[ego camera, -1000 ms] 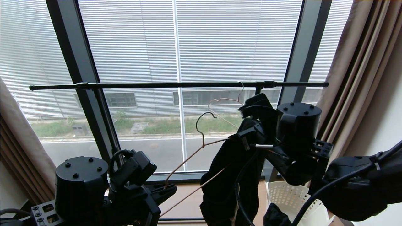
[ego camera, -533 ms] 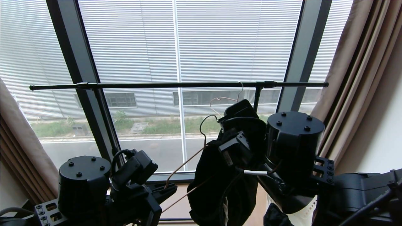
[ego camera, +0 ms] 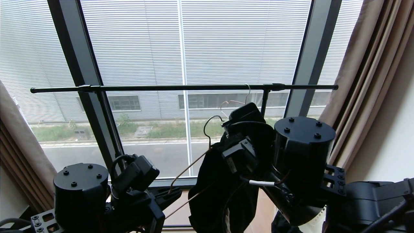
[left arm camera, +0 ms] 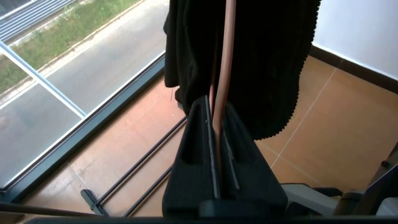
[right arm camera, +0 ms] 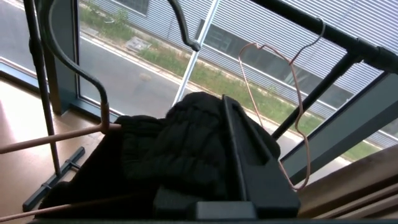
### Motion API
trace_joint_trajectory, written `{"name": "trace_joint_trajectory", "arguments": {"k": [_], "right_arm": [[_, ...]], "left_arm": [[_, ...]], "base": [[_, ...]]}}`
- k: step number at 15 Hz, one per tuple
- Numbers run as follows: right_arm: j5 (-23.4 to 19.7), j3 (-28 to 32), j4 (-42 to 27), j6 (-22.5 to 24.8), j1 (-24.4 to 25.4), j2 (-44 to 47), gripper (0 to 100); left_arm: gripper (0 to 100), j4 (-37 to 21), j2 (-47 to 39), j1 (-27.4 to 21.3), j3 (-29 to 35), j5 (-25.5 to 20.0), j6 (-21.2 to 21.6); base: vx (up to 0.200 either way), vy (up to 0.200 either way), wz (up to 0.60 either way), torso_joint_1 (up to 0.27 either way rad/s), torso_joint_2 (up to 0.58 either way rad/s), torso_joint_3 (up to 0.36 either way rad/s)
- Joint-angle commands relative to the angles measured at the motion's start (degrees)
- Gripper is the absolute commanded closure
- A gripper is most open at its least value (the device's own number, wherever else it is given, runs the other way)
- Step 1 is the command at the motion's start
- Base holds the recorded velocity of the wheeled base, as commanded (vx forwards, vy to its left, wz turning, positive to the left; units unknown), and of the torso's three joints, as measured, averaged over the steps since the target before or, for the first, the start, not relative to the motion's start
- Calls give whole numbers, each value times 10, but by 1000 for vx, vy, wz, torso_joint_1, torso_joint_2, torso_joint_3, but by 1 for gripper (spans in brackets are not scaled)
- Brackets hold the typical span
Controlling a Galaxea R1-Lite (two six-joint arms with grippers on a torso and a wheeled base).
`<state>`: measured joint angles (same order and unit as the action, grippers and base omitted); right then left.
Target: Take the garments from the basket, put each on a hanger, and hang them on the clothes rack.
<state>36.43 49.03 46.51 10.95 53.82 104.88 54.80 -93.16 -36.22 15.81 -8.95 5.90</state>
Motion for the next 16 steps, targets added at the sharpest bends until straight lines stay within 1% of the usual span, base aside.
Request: {"name": "trace_joint_trajectory", "arguments": {"k": [1,4,6,8,11,16], "right_arm": [[3,1,0,-4,-6,-13,0],[5,8,0,-8,-18,-16,0],[18,26,0,-8,-19,-11,0],[21,41,0,-8,-19,-6,0],[31,52,0,-8,-19,7,0],[32,55,0,-8,-19,22,0]], "left_arm": [[100,12,1,-1,-11,0,0],[100,29,0,-3,-26,0,0],[100,53,-1,-3,-38,-1,0],[100,73,-1,-4,-49,-1,0],[100,86,0,-9,-54,-1,0],[100,107,0,-11,-57,-1,-1]], "base": [[0,0,0,0,0,0],[0,0,0,0,0,0],[0,0,0,0,0,0],[0,0,0,0,0,0],[0,0,0,0,0,0],[0,0,0,0,0,0]]}}
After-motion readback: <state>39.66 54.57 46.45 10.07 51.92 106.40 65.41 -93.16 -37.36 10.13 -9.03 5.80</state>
